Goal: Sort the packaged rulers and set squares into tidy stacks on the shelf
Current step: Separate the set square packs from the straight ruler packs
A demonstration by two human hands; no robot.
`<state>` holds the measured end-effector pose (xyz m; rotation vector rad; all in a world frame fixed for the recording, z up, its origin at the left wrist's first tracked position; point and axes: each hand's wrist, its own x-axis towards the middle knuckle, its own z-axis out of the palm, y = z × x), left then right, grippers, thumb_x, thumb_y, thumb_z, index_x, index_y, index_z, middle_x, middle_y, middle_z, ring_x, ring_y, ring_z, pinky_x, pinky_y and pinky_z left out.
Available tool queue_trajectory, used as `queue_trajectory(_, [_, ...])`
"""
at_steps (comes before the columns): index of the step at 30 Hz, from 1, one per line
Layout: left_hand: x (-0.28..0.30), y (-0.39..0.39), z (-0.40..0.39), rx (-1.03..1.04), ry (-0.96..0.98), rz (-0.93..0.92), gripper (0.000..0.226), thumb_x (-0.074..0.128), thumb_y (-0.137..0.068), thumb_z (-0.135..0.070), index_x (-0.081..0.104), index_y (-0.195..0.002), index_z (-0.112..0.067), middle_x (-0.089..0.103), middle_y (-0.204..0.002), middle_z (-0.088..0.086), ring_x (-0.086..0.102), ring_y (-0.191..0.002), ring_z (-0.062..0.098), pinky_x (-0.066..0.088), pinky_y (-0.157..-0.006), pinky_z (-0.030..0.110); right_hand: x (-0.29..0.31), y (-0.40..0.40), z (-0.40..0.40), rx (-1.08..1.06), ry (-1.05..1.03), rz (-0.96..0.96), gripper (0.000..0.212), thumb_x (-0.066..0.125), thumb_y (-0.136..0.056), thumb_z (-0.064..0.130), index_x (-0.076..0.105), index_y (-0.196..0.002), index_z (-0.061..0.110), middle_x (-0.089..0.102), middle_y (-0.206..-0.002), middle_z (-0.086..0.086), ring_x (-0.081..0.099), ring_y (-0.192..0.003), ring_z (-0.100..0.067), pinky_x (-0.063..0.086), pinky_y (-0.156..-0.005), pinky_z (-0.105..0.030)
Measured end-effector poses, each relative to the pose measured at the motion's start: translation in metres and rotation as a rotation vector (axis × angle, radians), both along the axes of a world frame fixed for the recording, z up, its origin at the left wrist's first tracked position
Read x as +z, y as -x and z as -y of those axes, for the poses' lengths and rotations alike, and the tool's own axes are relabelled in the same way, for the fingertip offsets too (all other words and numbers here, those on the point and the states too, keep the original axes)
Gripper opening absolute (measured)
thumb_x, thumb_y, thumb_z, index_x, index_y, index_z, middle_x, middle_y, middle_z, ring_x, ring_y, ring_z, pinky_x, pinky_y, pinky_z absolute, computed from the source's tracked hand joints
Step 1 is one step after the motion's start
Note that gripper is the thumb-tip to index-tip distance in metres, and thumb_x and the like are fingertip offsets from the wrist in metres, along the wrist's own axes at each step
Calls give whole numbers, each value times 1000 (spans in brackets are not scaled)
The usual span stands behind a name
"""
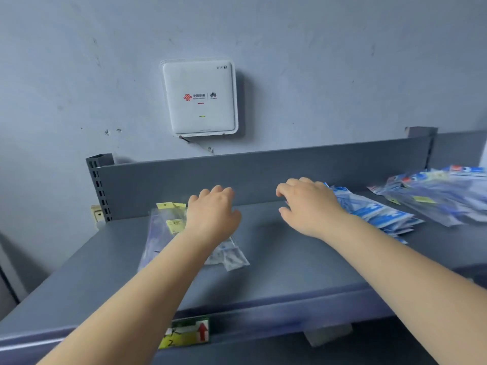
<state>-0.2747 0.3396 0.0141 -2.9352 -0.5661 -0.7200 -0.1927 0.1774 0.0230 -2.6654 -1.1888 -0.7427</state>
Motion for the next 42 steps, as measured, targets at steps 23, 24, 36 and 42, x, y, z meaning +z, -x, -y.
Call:
queue_trajectory(23, [-23,-114,276,-189,-36,-111,40,45,-93,-36,48,-129,-20,51,-128,0,44,-120,25,32,-95,35,-21,-83,287,-222,85,-29,30,43,-94,30,48,-121,18,51,-122,0,43,-117,-23,35,-92,-34])
queue_trajectory(24, [-24,-117,279,-194,-38,-110,40,45,-92,-36,48,-128,-20,51,-128,0,44,-121,25,32,-95,35,-22,-85,291,-226,76,-39,31,43,-94,31,47,-122,18,51,-122,0,43,-117,-22,35,-92,-34])
queue_trajectory(36, [-24,-166,305,-278,-52,-120,41,45,-92,-37,48,-129,-21,51,-127,0,44,-120,24,34,-96,35,-25,-123,320,-283,62,-58,33,41,-94,32,47,-124,18,51,-125,1,42,-120,-21,35,-95,-35])
queue_trajectory(42, [-15,-204,315,-332,-70,-120,37,47,-91,-34,51,-125,-19,52,-126,0,45,-119,23,34,-94,34,-22,-151,328,-321,52,-67,31,42,-94,33,47,-121,17,49,-125,1,41,-120,-21,35,-93,-34])
